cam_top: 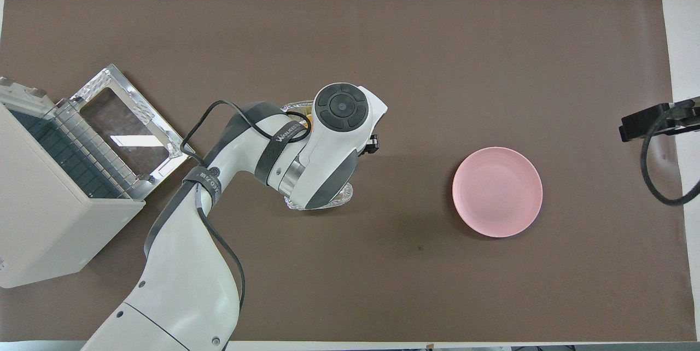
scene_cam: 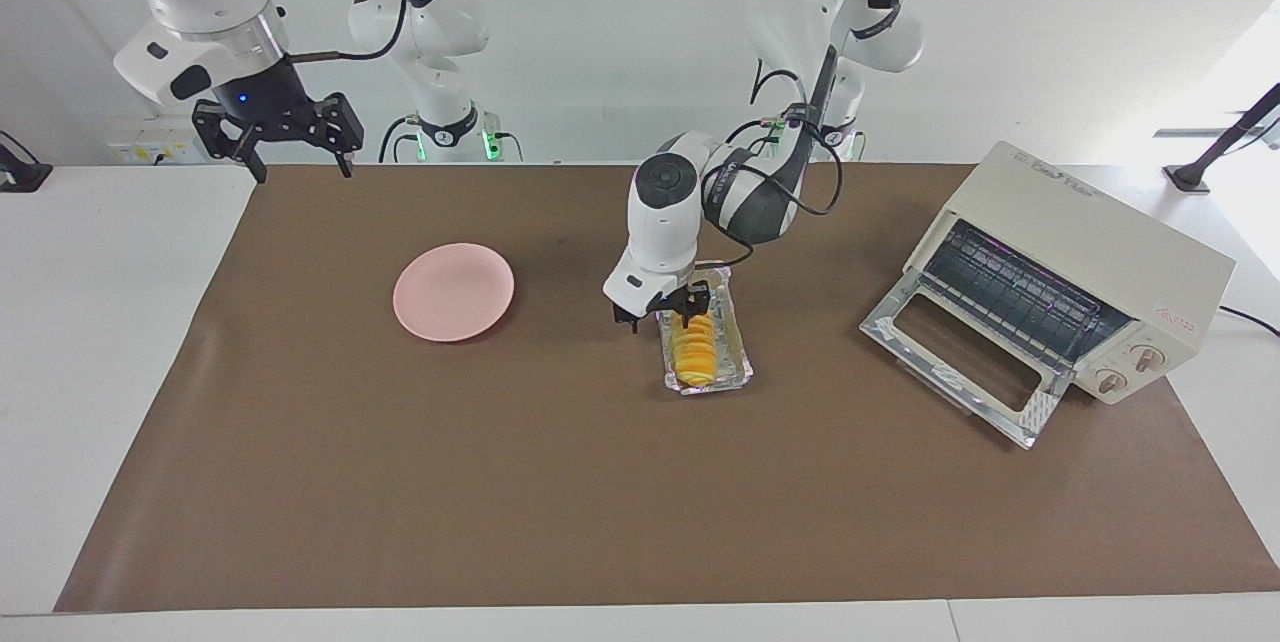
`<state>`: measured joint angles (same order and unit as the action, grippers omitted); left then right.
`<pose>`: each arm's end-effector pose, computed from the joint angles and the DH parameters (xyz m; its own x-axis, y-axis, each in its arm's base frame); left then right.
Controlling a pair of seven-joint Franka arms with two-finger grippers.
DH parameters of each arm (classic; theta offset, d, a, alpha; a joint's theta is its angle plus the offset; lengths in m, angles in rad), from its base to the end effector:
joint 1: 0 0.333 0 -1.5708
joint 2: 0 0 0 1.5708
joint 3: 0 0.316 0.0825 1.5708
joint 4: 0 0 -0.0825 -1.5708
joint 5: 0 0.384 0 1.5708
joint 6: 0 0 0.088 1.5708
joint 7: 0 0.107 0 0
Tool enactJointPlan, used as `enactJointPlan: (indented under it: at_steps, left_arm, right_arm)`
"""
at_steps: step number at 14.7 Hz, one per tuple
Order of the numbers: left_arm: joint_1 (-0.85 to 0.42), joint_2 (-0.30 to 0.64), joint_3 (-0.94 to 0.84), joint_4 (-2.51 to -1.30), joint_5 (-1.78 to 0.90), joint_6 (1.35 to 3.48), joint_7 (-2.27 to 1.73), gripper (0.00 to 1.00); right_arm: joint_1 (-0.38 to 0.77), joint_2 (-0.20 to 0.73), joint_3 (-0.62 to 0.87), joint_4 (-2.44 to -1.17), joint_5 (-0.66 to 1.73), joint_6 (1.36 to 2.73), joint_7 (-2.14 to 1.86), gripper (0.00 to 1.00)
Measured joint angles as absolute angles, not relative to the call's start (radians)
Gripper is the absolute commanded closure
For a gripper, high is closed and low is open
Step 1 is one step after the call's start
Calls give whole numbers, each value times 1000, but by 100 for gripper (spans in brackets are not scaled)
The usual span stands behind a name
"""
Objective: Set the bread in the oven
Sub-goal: 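Carry the foil dish with the left gripper to the oven opening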
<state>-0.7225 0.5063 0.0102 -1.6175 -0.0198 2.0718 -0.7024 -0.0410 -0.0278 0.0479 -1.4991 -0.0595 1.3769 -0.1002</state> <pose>0.5118 -0.4444 0.3264 0.9989 -0.0005 -0.0474 -0.0017 -0.9997 -0.0245 0.5251 -0.0032 0.6568 0.9905 0.0951 -0.0995 0.1005 -0.9936 0.0508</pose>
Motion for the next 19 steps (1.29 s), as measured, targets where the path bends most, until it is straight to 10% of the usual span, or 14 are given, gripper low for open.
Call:
enactJointPlan:
  at_steps: [5,19]
  left_arm:
    - [-737,506,11,-1642,-20,2090,-714,100]
    - [-727,496,202,-1515,-35,1914,-810,100]
  right_arm:
    - [-75,-47,57,-1542,-52,1363,-102,0]
    - [-123,-47,61,-1543,15,1437,-128,0]
